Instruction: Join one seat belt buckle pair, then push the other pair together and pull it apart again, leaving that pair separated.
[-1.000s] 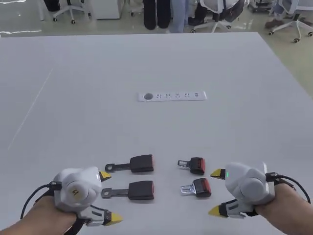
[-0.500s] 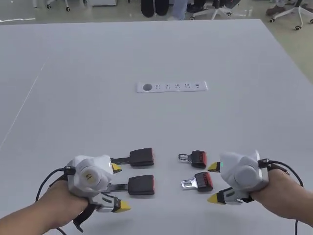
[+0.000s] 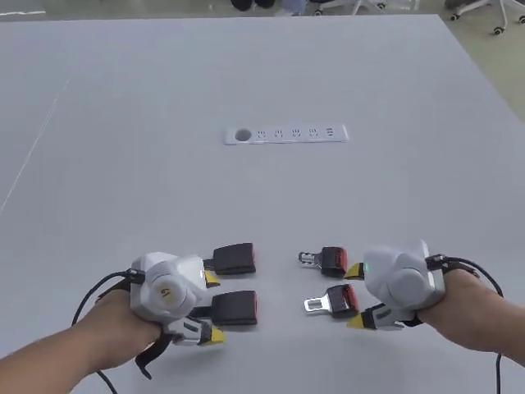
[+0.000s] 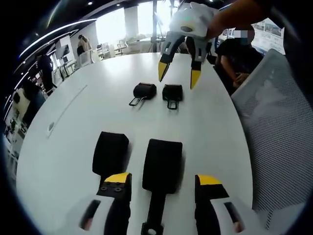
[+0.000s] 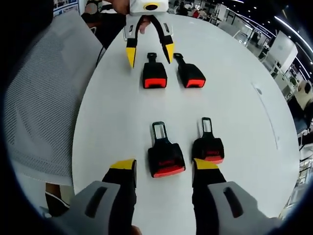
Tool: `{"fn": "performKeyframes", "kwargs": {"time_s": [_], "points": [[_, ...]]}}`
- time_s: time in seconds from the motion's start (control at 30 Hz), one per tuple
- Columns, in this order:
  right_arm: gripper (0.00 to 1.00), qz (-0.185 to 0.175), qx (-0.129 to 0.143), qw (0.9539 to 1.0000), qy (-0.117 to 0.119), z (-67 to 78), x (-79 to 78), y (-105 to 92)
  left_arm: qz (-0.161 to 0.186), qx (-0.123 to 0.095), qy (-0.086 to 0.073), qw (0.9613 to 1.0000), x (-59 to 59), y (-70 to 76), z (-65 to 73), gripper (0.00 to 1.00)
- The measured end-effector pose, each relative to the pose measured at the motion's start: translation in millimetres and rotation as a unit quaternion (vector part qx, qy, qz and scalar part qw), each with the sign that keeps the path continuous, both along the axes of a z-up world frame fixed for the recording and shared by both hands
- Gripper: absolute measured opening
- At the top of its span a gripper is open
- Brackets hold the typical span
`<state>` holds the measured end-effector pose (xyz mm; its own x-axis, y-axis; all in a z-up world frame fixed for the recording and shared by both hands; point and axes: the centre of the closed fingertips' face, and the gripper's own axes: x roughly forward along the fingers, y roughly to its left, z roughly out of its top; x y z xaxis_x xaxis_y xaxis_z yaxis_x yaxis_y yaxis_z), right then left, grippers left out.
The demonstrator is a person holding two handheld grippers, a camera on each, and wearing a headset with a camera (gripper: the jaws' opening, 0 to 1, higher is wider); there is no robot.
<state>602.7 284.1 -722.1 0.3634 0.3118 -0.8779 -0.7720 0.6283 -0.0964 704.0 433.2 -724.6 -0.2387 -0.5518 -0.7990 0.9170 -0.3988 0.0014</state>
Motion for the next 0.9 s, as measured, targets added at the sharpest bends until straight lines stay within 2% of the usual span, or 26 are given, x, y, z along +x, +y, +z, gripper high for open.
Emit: {"fn": "performKeyframes", "kwargs": {"time_s": [0.07, 0.13, 0.23, 0.27, 0.37, 0.43, 0.7, 0.9], "points": [[0.42, 0.006, 0.002, 1.0, 0.003, -0.3, 1.1, 1.3, -0.007, -0.001, 0.001, 1.0, 0.3, -2.7, -0.8, 0.48], [0.41, 0.018, 0.0, 0.9998, 0.01, -2.6, 0.5, 2.4, -0.01, 0.007, 0.003, 0.9999, -0.2, -3.8, -4.5, 0.47], [0.33, 0.028, 0.009, 0.9991, 0.03, -6.0, -3.9, 6.9, -0.022, 0.012, 0.009, 0.9997, -4.5, -5.2, -6.8, 0.46], [0.33, 0.029, 0.006, 0.9993, 0.024, -6.1, -1.3, 5.8, -0.027, 0.014, 0.011, 0.9995, -6.4, -5.5, -7.8, 0.46], [0.37, 0.033, 0.0, 0.9992, 0.022, -8.5, 0.5, 4.5, -0.04, 0.026, 0.0, 0.9988, -7.2, -3.4, -13.9, 0.45], [0.34, 0.035, 0.003, 0.9989, 0.031, -11.4, -1.7, 4.6, -0.046, 0.029, 0.0, 0.9985, -9.0, -2.5, -15.3, 0.42], [0.3, 0.045, 0.001, 0.9981, 0.042, -17.3, -0.5, 5.9, -0.055, 0.039, -0.006, 0.9977, -6.6, -0.5, -20.2, 0.38], [0.31, 0.056, -0.006, 0.9971, 0.051, -23.1, -2.5, 5.7, -0.062, 0.044, -0.018, 0.997, -3.8, -1.5, -21.8, 0.33]]}}
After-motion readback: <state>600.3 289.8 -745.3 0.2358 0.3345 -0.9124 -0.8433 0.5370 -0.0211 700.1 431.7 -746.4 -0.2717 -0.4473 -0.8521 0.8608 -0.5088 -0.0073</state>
